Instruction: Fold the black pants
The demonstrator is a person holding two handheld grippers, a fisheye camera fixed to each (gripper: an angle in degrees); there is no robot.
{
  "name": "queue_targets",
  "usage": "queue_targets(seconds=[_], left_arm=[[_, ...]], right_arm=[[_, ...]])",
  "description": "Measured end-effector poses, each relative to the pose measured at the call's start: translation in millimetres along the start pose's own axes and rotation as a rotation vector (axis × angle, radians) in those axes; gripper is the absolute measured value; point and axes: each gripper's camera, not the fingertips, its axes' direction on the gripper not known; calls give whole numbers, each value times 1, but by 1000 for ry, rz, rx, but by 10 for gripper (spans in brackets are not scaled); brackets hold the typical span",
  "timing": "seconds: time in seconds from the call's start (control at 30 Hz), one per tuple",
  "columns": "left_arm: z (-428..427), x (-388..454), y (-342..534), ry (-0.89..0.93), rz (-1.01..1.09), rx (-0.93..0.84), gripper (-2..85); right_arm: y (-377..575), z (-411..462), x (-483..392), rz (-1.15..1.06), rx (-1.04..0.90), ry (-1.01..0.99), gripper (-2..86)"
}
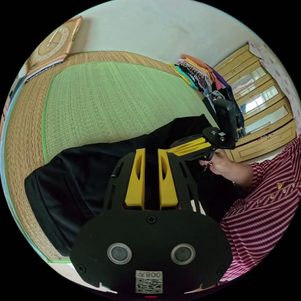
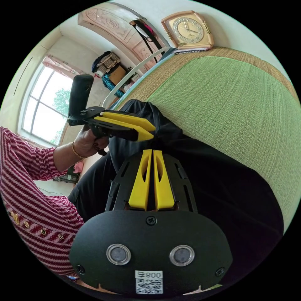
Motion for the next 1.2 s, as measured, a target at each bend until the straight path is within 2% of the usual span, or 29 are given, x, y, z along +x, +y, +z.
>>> queue_targets(seconds=[0.13, 0.3, 0.43, 0.63, 0.8, 0.9, 1.07, 1.2], left_arm=[[2, -6, -4, -13, -18, 6, 16], [-3, -12, -9, -1, -35, 35, 3], [-6, -12, -13, 1, -34, 53, 1], [-23, -19, -9, -12, -97, 145, 1], [-23, -32, -2, -78, -179, 93, 1], [-23, -39, 0, -97, -221, 68, 1], [-24, -44, -4, -78, -245, 61, 1], [-28, -42, -7, -75, -240, 58, 1]], right_arm=[[6, -14, 15, 30, 22, -3, 10], [4, -32, 40, 77, 67, -15, 30], [-11, -28, 64, 118, 49, -106, 57], [-36, -28, 114, 188, 67, -258, 30], [-61, -54, 167, 244, 150, -302, 18], [-74, -62, 195, 262, 133, -312, 15], [-75, -60, 227, 317, 114, -300, 8], [-59, -89, 250, 366, 192, -276, 4]])
